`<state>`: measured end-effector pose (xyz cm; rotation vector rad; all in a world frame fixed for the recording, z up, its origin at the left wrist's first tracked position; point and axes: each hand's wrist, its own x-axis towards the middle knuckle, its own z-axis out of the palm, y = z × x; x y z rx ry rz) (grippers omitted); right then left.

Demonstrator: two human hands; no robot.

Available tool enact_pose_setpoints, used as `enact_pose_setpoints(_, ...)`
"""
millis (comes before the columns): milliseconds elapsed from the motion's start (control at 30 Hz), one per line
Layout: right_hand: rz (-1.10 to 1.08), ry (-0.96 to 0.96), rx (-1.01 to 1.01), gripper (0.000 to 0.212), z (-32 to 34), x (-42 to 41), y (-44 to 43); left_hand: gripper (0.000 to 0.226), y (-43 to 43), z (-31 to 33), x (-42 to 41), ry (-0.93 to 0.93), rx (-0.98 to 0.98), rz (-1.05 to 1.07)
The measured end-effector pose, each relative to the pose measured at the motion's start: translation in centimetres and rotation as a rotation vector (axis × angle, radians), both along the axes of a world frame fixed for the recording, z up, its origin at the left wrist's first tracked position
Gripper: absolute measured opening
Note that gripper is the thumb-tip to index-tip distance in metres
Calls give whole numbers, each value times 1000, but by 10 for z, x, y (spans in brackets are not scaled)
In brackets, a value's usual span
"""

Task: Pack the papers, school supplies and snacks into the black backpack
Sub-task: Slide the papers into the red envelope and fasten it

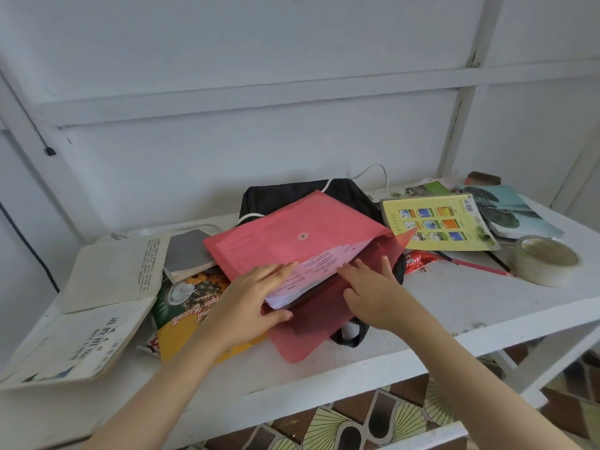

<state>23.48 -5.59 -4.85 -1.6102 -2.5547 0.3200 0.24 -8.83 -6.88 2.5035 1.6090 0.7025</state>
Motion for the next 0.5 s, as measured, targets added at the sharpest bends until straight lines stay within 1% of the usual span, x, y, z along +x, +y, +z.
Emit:
enact_pose_setpoints(100, 47, -99, 77, 52, -2, -10, 0, 86, 2, -4, 0, -1, 60, 4)
enact_pose_setpoints(200, 47, -212, 78, 66, -7, -19, 1, 89, 2, -4, -1, 1, 85, -2)
enact_pose_setpoints(233, 40, -234, 72, 67, -9, -20, 1, 89, 2, -4, -1, 1, 85, -4)
enact_pose_setpoints(300, 30, -259, 84, 63, -12, -24, 1, 88, 2, -5, -3, 1, 84, -12)
enact_pose_setpoints(333, 27, -270, 101, 64, -14, -26, 1, 86, 3, -6, -3, 5, 87, -20)
enact_pose_setpoints(367, 21, -276, 121, 70, -15, -27, 0, 84, 3, -7, -5, 10, 92, -29)
enact_pose_setpoints(433, 6, -268, 167, 91, -19, -30, 0, 81, 4, -9, -7, 19, 98, -45)
enact_pose_setpoints(467, -15, -258, 185, 97, -22, -30, 1, 80, 4, -9, -7, 23, 94, -47)
enact_pose_setpoints(500, -39, -251, 195, 99, -25, -30, 1, 79, 4, -10, -8, 24, 90, -44)
